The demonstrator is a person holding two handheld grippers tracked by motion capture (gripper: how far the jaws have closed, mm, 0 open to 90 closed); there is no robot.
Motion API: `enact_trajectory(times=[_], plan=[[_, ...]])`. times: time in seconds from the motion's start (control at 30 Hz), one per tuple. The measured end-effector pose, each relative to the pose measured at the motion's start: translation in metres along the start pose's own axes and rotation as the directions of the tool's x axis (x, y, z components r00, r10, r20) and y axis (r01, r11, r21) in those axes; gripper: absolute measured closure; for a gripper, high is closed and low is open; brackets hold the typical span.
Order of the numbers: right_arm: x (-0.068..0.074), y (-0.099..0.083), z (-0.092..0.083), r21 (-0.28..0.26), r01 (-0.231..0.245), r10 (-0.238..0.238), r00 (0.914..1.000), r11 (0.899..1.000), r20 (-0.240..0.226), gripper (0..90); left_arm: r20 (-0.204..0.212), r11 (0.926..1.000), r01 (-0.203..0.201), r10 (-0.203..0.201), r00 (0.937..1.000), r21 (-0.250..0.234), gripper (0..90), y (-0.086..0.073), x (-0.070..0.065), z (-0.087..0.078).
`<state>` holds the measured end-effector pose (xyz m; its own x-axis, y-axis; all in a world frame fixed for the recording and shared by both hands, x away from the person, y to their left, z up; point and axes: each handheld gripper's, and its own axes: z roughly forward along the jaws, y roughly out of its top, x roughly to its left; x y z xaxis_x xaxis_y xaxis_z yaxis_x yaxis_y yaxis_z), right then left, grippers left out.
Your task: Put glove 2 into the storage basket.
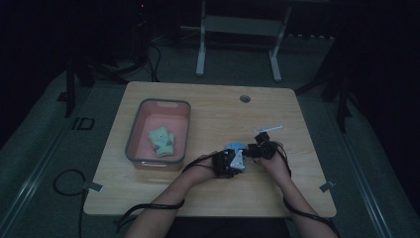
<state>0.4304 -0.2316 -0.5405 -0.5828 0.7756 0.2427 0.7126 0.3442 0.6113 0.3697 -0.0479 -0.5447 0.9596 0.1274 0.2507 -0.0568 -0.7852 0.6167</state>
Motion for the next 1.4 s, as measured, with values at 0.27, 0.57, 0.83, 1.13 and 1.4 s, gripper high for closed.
enact_trajectory(times=[0.27, 0.57, 0.83, 1.13, 1.4], plan=[[0.002, -0.003, 0.000, 0.000, -0.079, 0.079, 0.9964, 0.997, -0.031, 46.3, 0.017, 0.9999, 0.008, -0.008, 0.9998, -0.006, 73.8, -0.001, 0.003, 0.001], [0.017, 0.007, 0.014, 0.051, -0.019, 0.024, 0.9946, 0.999, -0.101, 67.6, 0.027, 0.9999, 0.014, -0.014, 0.9996, 0.000, 74.4, -0.001, 0.005, 0.000], [0.018, 0.009, 0.014, 0.053, 0.016, -0.008, 0.9891, 0.998, -0.147, 77.1, 0.037, 0.9975, 0.069, -0.069, 0.9970, -0.014, 74.6, -0.004, 0.005, -0.006], [0.023, 0.023, -0.001, -0.007, 0.016, -0.017, 0.9824, 1.000, -0.186, 78.1, 0.017, 0.9975, 0.069, -0.069, 0.9975, -0.015, 74.9, 0.004, 0.013, -0.027], [0.029, 0.037, -0.015, -0.042, 0.020, -0.029, 0.9786, 0.999, -0.204, 78.3, -0.014, 0.9991, 0.041, -0.041, 0.9991, 0.007, 75.0, 0.012, 0.017, -0.047]])
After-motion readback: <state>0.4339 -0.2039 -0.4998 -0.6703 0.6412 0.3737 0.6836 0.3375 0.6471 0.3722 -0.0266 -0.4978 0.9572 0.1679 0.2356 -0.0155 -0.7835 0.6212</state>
